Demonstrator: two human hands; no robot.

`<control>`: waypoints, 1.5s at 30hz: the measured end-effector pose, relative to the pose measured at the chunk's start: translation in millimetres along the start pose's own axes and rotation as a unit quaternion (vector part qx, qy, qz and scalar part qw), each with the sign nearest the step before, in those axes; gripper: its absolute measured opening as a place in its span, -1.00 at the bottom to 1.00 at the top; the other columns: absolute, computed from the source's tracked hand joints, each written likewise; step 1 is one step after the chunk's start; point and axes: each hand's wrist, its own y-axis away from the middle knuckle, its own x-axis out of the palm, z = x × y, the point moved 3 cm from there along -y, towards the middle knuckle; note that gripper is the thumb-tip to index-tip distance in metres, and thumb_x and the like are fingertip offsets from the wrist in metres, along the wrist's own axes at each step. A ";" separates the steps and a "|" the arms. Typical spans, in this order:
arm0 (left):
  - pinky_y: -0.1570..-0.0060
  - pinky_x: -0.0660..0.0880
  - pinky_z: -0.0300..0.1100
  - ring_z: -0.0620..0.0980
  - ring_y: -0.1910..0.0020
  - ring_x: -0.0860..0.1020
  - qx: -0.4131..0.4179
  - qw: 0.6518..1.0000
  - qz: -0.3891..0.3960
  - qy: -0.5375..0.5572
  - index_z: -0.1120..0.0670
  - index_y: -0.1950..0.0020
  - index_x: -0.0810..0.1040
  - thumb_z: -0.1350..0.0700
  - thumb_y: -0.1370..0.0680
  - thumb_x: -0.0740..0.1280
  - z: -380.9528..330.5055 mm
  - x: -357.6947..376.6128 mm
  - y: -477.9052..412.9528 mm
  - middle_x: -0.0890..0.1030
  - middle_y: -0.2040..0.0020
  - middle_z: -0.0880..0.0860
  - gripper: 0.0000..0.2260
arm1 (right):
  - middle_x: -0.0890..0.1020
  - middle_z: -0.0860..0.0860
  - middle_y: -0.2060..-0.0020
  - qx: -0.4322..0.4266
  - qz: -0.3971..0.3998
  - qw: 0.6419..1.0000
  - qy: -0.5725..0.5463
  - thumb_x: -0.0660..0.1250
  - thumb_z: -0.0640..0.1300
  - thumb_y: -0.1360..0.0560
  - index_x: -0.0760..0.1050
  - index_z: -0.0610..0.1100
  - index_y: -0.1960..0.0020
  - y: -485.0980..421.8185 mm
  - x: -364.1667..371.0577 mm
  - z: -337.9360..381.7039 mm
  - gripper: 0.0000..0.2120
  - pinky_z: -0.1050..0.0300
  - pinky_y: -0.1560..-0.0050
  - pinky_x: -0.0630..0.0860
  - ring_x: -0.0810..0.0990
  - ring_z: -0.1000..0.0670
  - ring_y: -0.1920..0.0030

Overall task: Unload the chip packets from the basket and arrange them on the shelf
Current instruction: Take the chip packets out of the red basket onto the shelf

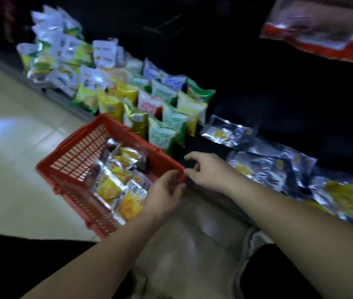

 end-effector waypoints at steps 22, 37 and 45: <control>-0.34 0.46 0.27 0.33 -0.60 0.09 -0.296 0.945 -0.025 -0.133 -0.33 -0.59 0.05 -0.07 -0.56 0.35 235.1 -109.6 -155.6 -0.07 -0.68 0.03 -0.30 | 0.72 -0.04 0.09 0.156 0.223 0.949 -0.159 0.51 -0.08 -0.40 0.62 -0.12 -0.06 -199.3 271.0 9.1 -0.74 0.05 0.09 0.66 0.71 -0.05 0.10; -0.47 0.19 -0.10 0.08 -0.60 0.22 -0.208 0.976 -0.064 -0.034 -0.24 -0.62 0.18 -0.24 -0.66 0.20 236.4 -104.6 -127.6 0.03 -0.68 -0.01 -0.47 | 0.53 0.09 -0.13 -0.062 0.094 0.988 -0.101 0.26 -0.41 -0.53 0.17 0.42 -0.47 -192.0 221.6 60.8 -0.16 0.06 0.07 0.53 0.61 -0.04 0.00; -0.42 0.38 -0.04 0.18 -0.55 0.29 -0.208 0.971 -0.115 -0.006 -0.27 -0.61 0.12 0.13 -0.63 0.28 231.3 -118.3 -146.4 0.00 -0.67 -0.07 -0.36 | 0.60 -0.07 -0.09 -0.023 0.211 0.974 -0.082 0.22 -0.23 -0.61 0.06 0.53 -0.47 -192.9 235.5 47.1 -0.23 0.12 0.26 0.48 0.55 -0.04 0.25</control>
